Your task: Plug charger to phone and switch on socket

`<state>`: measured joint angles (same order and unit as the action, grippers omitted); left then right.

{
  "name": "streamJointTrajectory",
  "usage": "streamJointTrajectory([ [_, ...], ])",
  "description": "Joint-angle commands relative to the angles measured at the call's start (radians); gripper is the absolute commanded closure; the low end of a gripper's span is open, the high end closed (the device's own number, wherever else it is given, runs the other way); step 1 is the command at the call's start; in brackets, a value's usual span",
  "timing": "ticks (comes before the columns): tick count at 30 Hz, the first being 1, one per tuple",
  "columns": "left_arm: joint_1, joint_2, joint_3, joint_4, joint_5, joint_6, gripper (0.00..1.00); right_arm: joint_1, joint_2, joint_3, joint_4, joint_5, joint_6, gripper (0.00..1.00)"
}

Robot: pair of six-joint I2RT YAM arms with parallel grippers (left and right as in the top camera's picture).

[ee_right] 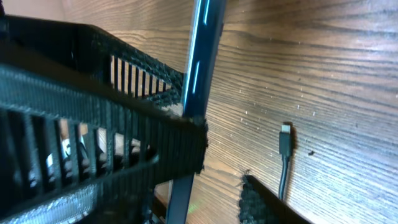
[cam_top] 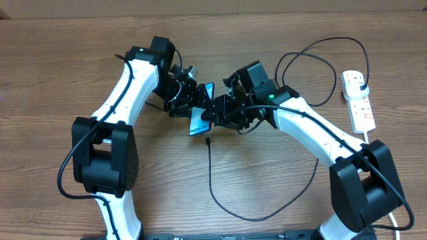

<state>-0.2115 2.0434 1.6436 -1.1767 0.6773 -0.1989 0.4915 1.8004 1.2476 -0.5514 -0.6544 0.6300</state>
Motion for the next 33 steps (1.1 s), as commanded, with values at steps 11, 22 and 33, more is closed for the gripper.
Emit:
streamJointTrajectory([
  [11, -0.013, -0.003, 0.021, 0.014, 0.153, 0.044, 0.21, -0.007, -0.003, 0.022, 0.029, -0.087, 0.051, 0.86],
  [22, 0.057, -0.009, 0.049, 0.095, 0.586, 0.179, 0.2, -0.131, -0.004, 0.022, 0.251, -0.55, -0.119, 0.96],
  [33, 0.076, -0.012, 0.055, 0.246, 0.904, 0.211, 0.32, -0.207, -0.004, 0.022, 0.395, -0.596, -0.1, 0.96],
])
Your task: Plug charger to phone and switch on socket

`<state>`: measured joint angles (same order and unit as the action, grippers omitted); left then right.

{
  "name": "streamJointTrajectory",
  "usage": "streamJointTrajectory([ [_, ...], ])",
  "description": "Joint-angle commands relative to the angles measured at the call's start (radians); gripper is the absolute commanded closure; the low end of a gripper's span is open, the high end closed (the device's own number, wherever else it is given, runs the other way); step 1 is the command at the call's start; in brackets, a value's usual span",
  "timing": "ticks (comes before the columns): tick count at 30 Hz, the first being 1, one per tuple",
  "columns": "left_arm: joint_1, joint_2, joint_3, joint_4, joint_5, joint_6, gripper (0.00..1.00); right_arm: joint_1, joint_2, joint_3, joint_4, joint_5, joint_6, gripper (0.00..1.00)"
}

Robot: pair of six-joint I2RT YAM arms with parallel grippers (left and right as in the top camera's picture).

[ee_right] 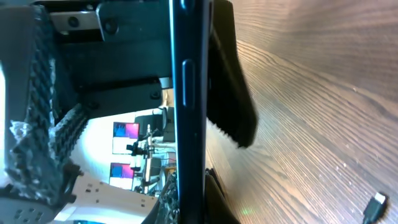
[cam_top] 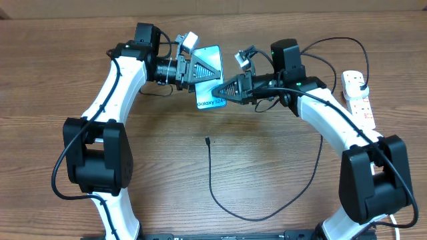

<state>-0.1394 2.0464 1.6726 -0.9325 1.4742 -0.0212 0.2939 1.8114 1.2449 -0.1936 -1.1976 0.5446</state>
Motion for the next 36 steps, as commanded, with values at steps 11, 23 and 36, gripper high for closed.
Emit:
streamJointTrajectory([
  [11, 0.03, -0.103, 0.082, 0.032, 0.106, 0.043, 0.33, -0.014, -0.015, 0.024, 0.217, -0.002, 0.115, 0.96],
  [23, 0.028, -0.162, 0.092, 0.261, 0.106, -0.157, 0.48, 0.015, -0.015, 0.024, 0.214, -0.037, 0.122, 0.96],
  [36, 0.028, -0.162, 0.092, 0.289, 0.088, -0.171, 0.96, 0.013, -0.015, 0.024, 0.18, -0.039, 0.121, 0.94],
])
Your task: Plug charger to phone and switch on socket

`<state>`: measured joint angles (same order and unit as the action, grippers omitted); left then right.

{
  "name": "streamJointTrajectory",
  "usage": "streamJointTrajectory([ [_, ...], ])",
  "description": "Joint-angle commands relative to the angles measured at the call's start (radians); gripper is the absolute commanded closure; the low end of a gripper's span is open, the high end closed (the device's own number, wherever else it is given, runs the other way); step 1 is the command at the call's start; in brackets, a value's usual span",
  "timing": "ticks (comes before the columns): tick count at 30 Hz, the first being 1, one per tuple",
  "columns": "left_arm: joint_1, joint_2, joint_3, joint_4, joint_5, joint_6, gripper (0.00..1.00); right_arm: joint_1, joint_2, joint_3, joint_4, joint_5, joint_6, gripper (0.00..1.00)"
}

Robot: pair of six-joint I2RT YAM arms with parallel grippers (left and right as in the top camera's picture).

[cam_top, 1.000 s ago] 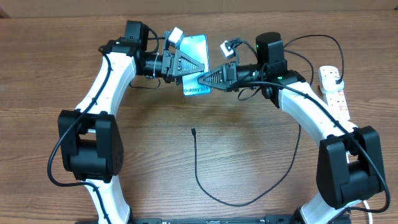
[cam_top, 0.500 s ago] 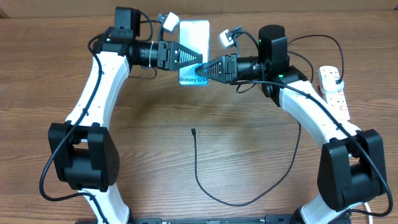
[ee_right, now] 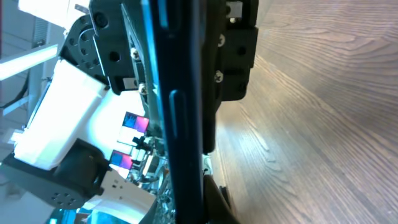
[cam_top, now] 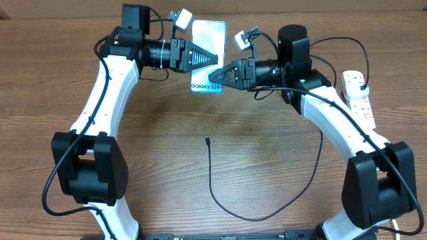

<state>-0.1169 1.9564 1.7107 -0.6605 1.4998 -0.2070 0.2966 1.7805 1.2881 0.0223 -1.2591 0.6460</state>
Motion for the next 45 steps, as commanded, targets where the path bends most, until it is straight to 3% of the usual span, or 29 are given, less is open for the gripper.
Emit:
streamJointTrajectory([
  [1, 0.005, -0.072, 0.054, 0.009, 0.042, 0.015, 0.96, 0.01, 0.016, -0.019, -0.043, 0.022, 0.019, 0.87],
  [5, 0.006, -0.072, 0.052, -0.086, -0.143, 0.016, 0.96, -0.002, 0.016, -0.019, -0.094, 0.022, -0.004, 0.39],
  [8, 0.006, -0.072, 0.051, -0.196, -0.349, 0.016, 0.96, -0.025, 0.016, -0.019, -0.159, 0.027, -0.054, 0.25],
  [10, 0.006, -0.072, 0.051, -0.282, -0.523, 0.016, 0.96, -0.045, 0.016, -0.019, -0.225, 0.041, -0.108, 0.01],
  [14, 0.002, -0.071, 0.035, -0.436, -0.826, 0.015, 0.96, -0.079, 0.016, -0.019, -0.404, 0.152, -0.211, 0.0],
  [18, -0.009, -0.071, -0.029, -0.497, -0.909, 0.016, 0.96, -0.09, 0.016, -0.019, -0.578, 0.345, -0.21, 0.0],
  [27, -0.021, -0.071, -0.261, -0.438, -0.828, 0.008, 0.96, -0.083, 0.016, -0.019, -0.855, 0.81, -0.21, 0.0],
  [33, -0.021, -0.071, -0.356, -0.375, -0.663, 0.008, 0.96, -0.084, 0.016, -0.019, -0.863, 0.822, -0.21, 0.0],
  [45, -0.028, -0.071, -0.367, -0.388, -0.666, 0.012, 0.96, -0.084, 0.016, -0.019, -0.863, 0.822, -0.21, 0.0],
])
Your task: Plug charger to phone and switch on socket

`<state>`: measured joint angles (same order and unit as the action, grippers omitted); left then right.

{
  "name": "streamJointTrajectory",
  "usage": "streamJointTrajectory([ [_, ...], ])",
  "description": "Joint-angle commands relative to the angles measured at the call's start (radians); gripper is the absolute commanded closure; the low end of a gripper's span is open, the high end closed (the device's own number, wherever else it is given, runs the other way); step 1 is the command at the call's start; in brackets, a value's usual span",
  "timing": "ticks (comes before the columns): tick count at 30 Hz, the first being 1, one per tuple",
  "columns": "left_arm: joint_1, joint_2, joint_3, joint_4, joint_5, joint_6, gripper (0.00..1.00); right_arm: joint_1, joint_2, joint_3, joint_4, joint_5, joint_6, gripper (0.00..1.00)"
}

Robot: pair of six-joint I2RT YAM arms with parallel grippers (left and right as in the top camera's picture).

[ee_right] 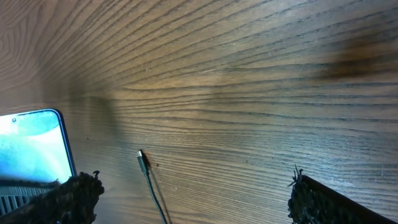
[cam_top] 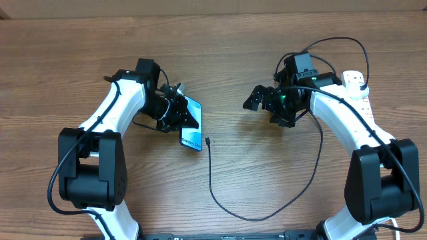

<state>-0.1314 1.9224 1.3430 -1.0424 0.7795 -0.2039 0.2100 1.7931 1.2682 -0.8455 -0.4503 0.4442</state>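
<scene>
The phone (cam_top: 191,132), with a blue screen, is low over the table left of centre. My left gripper (cam_top: 183,120) is shut on its upper end. The black charger cable's plug (cam_top: 207,140) lies on the wood just right of the phone's lower end. In the right wrist view the phone (ee_right: 31,146) is at the left edge and the plug (ee_right: 142,160) is near it. My right gripper (cam_top: 257,99) stands open and empty, well to the right of the phone. Its fingertips (ee_right: 81,193) are spread wide over bare wood. The white socket strip (cam_top: 357,100) lies at the far right.
The black cable (cam_top: 220,200) loops over the near middle of the table and runs back up to the socket strip. More cable loops (cam_top: 320,63) lie behind my right arm. Both arm bases stand at the near edge.
My right gripper has let go of the phone and now stands open to the right. The left gripper has brought the phone from high at the back down beside the cable plug.
Both grippers were on the phone, close above the plug. Then they held it between them farther back, and after that higher still with its screen facing up. Now only the left gripper holds it, low beside the plug, and the right is open.
</scene>
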Motion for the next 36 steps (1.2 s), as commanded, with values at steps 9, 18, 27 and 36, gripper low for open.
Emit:
streamJointTrajectory([
  [9, -0.054, -0.037, 0.0, -0.06, 0.174, -0.002, 0.95, 0.003, 0.003, 0.001, 0.005, 0.013, -0.008, 0.0],
  [18, -0.093, -0.037, 0.0, -0.084, 0.218, 0.017, 0.96, 0.003, 0.003, 0.001, 0.005, 0.013, -0.008, 0.0],
  [27, -0.091, -0.037, 0.0, -0.072, 0.268, 0.016, 0.96, 0.003, 0.003, 0.001, 0.005, 0.013, -0.008, 0.0],
  [36, -0.087, -0.037, 0.0, -0.07, 0.269, -0.024, 0.96, 0.003, 0.003, 0.001, 0.005, 0.013, -0.008, 0.0],
])
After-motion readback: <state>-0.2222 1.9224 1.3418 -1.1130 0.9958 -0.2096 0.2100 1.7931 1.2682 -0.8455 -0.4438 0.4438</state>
